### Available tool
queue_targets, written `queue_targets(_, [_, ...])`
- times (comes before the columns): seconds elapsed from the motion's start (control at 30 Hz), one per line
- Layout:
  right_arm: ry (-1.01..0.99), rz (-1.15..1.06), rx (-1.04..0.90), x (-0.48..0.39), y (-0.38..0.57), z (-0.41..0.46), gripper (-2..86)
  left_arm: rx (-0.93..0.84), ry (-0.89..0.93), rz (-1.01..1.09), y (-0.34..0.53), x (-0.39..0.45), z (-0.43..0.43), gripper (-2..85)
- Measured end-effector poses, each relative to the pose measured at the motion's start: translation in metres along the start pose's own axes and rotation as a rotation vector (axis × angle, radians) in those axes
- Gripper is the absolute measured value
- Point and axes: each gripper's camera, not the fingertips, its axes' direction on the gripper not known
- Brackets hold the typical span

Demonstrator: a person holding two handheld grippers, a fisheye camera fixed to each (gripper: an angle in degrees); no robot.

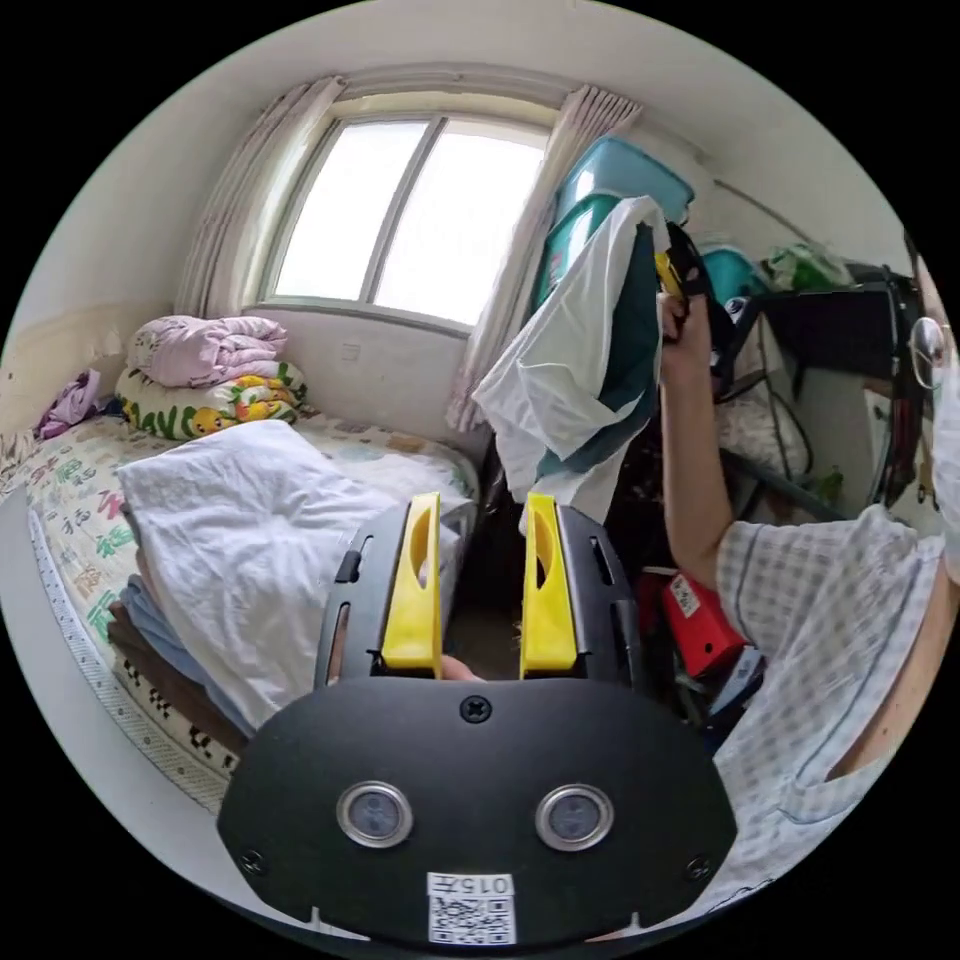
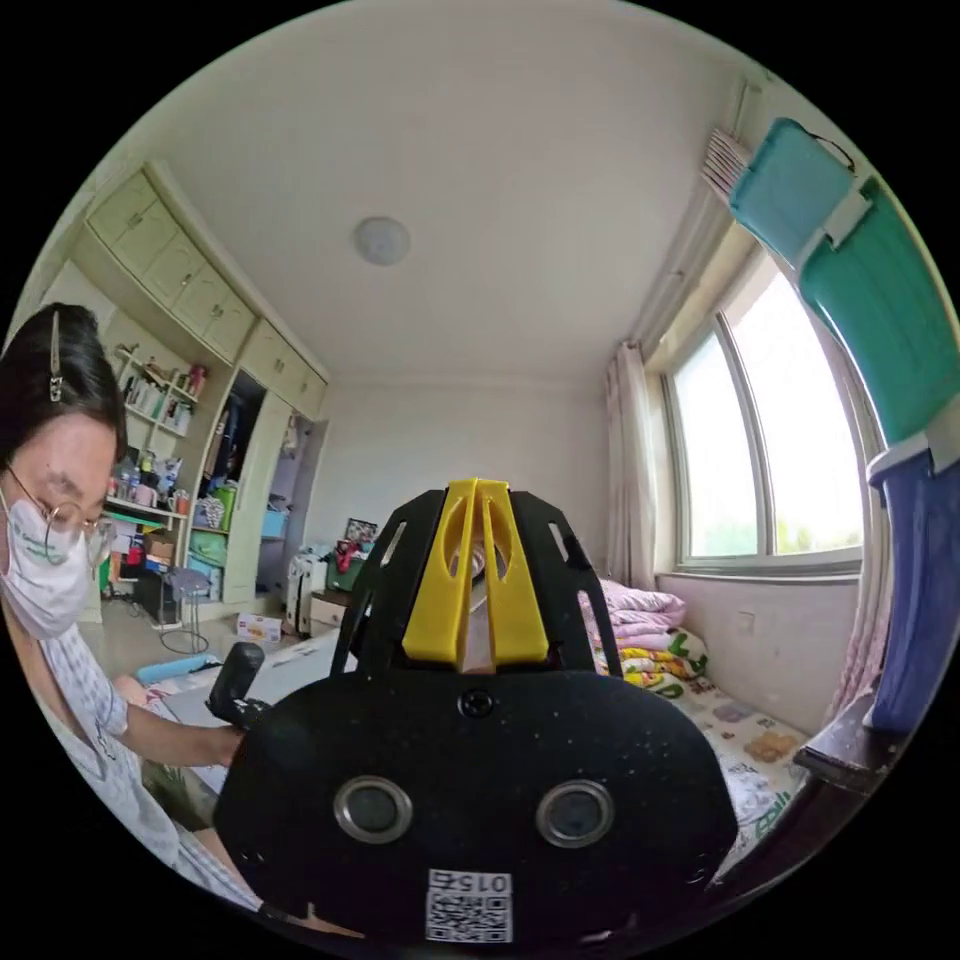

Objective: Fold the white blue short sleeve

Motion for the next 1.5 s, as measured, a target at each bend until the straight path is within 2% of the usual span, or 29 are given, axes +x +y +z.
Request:
queue_targets(0.13, [-0.176,0.111,0.002,-0.055,0.030,-0.067,-0.9,0.178,0.184,-0.018,0.025,0.055,-0.083,10.8])
queue_targets(0.2, [-0.263,0.158,0.005,-0.081,0.061,-0.114,-0.8,0.235,0.187,-0.014,0.042,0.070,-0.124,6.9])
queue_targets(0.23, [-0.278,0.167,0.004,-0.085,0.068,-0.125,-0.8,0.265,0.144,-0.010,0.053,0.078,-0.155,2.2])
queue_targets(0.3, [-0.315,0.198,0.005,-0.092,0.090,-0.160,-0.7,0.285,0.030,-0.018,0.065,0.084,-0.204,1.0])
queue_targets(0.53, [-0.372,0.171,0.041,-0.081,0.174,-0.270,-0.6,0.422,-0.395,-0.126,0.087,0.097,-0.394,-0.3])
queue_targets(0.63, [-0.446,0.109,-0.007,-0.071,0.216,-0.291,-0.6,0.461,-0.496,-0.117,0.089,0.114,-0.442,-0.4])
queue_targets(0.73, [-0.586,0.013,-0.180,-0.077,0.278,-0.286,-0.3,0.483,-0.607,-0.123,0.088,0.132,-0.470,-0.4])
queue_targets(0.8, [-0.767,-0.061,-0.316,-0.091,0.349,-0.287,0.6,0.515,-0.663,-0.140,0.090,0.140,-0.484,-0.5])
queue_targets(1.1, [-1.135,-0.162,-0.601,-0.143,0.639,-0.382,8.7,0.624,-0.757,-0.178,0.085,0.154,-0.531,-0.5])
queue_targets(1.2, [-1.176,-0.114,-0.644,-0.144,0.718,-0.408,8.4,0.586,-0.768,-0.193,0.079,0.142,-0.535,-0.4])
queue_targets(1.3, [-1.208,-0.141,-0.673,-0.140,0.756,-0.415,8.4,0.470,-0.713,-0.213,0.070,0.118,-0.525,-0.4])
queue_targets(1.4, [-1.104,-0.397,-0.597,-0.135,0.789,-0.429,7.7,0.350,-0.627,-0.192,0.054,0.090,-0.501,-0.3])
queue_targets(1.5, [-1.068,-0.689,-0.601,-0.145,0.822,-0.434,7.1,0.206,-0.500,-0.163,0.023,0.064,-0.468,-0.2])
